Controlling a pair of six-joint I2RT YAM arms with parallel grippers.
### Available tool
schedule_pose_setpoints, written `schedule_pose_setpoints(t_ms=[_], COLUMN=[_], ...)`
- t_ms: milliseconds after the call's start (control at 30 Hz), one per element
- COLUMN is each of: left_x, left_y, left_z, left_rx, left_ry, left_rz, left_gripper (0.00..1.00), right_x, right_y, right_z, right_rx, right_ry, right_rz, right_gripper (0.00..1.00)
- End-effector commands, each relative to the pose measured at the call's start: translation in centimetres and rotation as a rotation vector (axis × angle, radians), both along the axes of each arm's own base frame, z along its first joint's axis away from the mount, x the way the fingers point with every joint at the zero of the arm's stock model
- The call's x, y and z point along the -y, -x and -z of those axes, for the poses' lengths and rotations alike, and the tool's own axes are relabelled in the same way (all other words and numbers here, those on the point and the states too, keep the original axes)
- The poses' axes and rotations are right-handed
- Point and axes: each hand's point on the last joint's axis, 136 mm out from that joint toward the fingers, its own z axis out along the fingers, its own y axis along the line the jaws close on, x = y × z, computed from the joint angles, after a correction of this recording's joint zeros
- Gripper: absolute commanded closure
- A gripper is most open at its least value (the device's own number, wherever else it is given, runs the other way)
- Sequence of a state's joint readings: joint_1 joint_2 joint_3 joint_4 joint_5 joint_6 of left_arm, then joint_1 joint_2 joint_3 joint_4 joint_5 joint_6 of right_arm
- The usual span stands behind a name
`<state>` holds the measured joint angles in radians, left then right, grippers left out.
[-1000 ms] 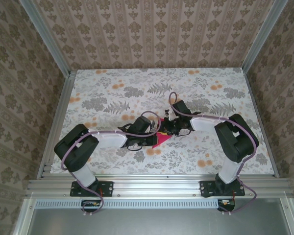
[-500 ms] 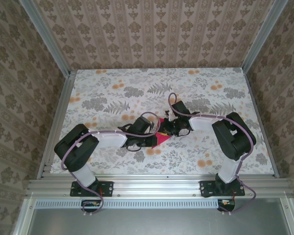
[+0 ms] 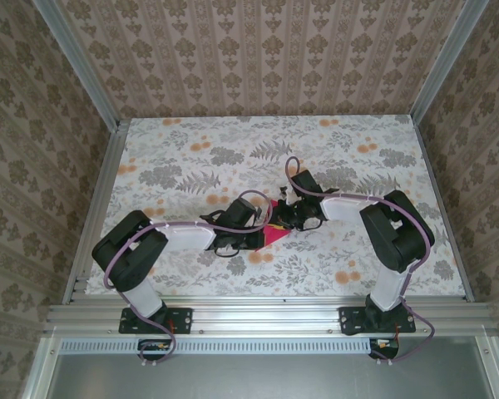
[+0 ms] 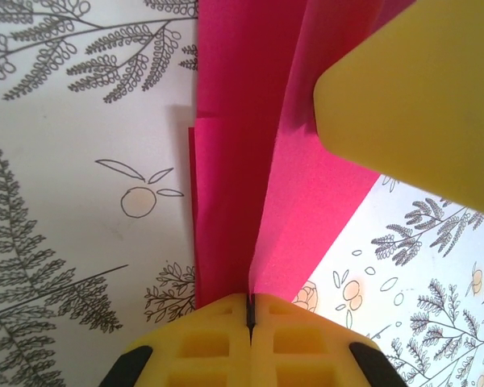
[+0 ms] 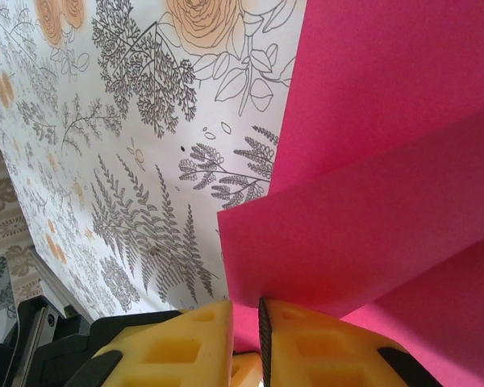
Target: Fold a paper plane with a square sheet of paper (pick it up from the middle)
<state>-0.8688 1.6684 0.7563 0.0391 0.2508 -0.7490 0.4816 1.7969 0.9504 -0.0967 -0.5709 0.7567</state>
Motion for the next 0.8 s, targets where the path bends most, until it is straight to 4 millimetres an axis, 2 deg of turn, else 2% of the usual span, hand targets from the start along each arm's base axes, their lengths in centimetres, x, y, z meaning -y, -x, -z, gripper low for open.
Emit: schedule_pose_setpoints(t_ms=[0, 167, 333, 767], left_x=[-0.2, 1.2, 2.0, 0.4], left_y=[0.0, -0.1, -0.2, 0.1], left_z=[-0.3, -1.4, -1.8, 0.5], left_rx=[-0.007, -0.031, -0.060, -0.115], left_ry=[0.026, 0.114, 0.174, 0.125], left_rz=[-0.009, -0.004, -0.027, -0.073], left_gripper=[1.00, 1.00, 1.00, 1.00], right_x=[0.3, 0.0, 0.2, 0.9], right_y=[-0.6, -0.7, -0.5, -0.7], right_z=[0.1, -0.6, -0.4, 1.6], right_rx=[0.007, 0.018, 0.015, -0.007], right_ry=[0.031, 0.021, 0.031, 0.089], right_rz=[-0.001, -0.021, -0.021, 0.000], right_gripper=[0.82, 0.82, 0.81, 0.83])
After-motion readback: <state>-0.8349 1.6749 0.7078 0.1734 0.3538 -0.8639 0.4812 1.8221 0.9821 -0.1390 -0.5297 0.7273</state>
